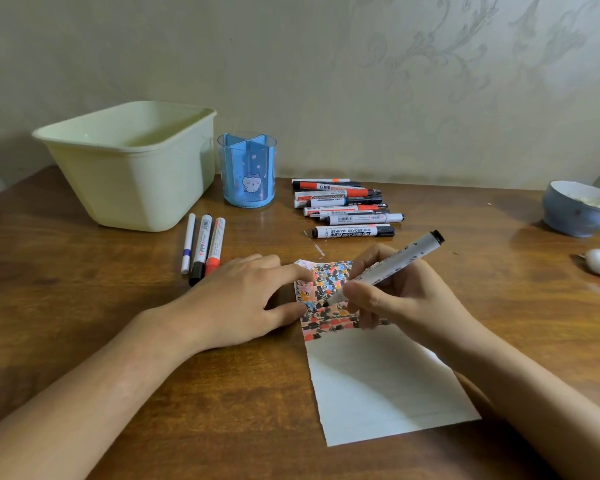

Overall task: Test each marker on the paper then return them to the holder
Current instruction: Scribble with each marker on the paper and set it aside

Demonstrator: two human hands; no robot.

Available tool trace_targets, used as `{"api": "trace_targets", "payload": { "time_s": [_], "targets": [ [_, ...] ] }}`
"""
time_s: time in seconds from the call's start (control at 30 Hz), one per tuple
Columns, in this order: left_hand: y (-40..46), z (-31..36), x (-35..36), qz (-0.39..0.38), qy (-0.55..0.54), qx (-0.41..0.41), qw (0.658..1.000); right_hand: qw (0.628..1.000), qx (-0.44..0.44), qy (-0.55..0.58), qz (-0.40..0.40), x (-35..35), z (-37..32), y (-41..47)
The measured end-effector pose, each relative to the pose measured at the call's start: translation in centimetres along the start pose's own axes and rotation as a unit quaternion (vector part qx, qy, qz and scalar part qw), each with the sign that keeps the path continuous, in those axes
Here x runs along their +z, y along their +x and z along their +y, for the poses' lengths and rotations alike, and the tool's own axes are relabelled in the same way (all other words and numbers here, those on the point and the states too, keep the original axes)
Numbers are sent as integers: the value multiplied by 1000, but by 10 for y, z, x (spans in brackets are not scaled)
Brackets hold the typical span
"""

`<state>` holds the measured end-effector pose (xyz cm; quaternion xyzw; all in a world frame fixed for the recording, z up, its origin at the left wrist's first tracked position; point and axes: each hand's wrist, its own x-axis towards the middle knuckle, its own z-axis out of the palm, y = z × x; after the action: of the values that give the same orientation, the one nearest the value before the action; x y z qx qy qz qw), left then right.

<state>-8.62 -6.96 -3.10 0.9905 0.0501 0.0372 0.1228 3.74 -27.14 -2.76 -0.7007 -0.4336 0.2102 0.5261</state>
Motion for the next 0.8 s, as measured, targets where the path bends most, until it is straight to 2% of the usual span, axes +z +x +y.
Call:
{"api": "trace_targets", "payload": {
  "time_s": [0.27,0.5,0.8],
  "targets": [
    [-3,5,-5,13,-169,-37,985,993,24,106,39,-8,-5,2],
    [-1,4,-3,66,-136,-9,988,991,25,119,53,-6,-9,2],
    [-3,5,-1,73,-160,-1,984,994,13,96,53,-7,-6,1]
  ]
}}
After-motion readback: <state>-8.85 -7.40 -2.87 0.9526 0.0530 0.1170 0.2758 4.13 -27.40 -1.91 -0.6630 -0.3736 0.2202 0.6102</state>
